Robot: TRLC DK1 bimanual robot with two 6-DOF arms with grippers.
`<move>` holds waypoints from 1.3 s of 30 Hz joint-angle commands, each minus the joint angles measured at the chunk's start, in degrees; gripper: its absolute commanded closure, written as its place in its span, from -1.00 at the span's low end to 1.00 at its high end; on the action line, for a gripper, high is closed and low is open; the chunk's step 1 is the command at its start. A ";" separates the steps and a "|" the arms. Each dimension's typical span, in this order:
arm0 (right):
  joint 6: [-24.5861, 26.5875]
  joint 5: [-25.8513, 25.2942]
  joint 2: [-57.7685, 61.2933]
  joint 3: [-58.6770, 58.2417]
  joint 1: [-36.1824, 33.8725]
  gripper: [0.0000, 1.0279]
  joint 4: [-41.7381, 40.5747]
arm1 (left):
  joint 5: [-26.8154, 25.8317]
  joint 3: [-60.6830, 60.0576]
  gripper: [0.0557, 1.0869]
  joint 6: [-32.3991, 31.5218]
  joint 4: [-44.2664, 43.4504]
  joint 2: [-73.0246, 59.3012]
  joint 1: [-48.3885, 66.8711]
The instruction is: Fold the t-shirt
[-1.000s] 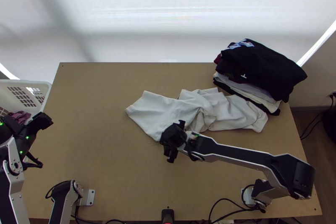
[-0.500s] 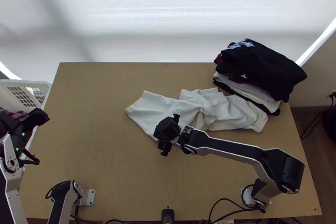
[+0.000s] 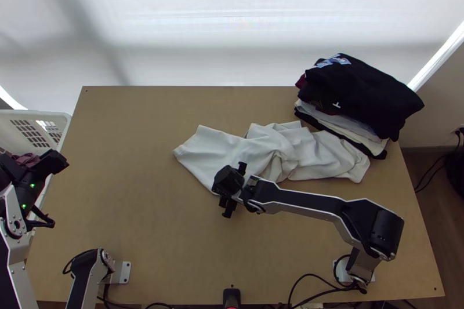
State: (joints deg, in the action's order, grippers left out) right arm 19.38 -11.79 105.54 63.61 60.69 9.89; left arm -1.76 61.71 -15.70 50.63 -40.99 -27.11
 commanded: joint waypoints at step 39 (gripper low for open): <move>-6.28 -12.82 -35.93 25.95 -9.18 0.95 1.36 | -0.26 1.83 -0.91 -2.14 -21.45 -23.52 48.38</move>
State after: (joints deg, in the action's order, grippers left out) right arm 12.25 -24.08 72.64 87.42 52.21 12.67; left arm -1.96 61.87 -19.62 31.16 -60.45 19.07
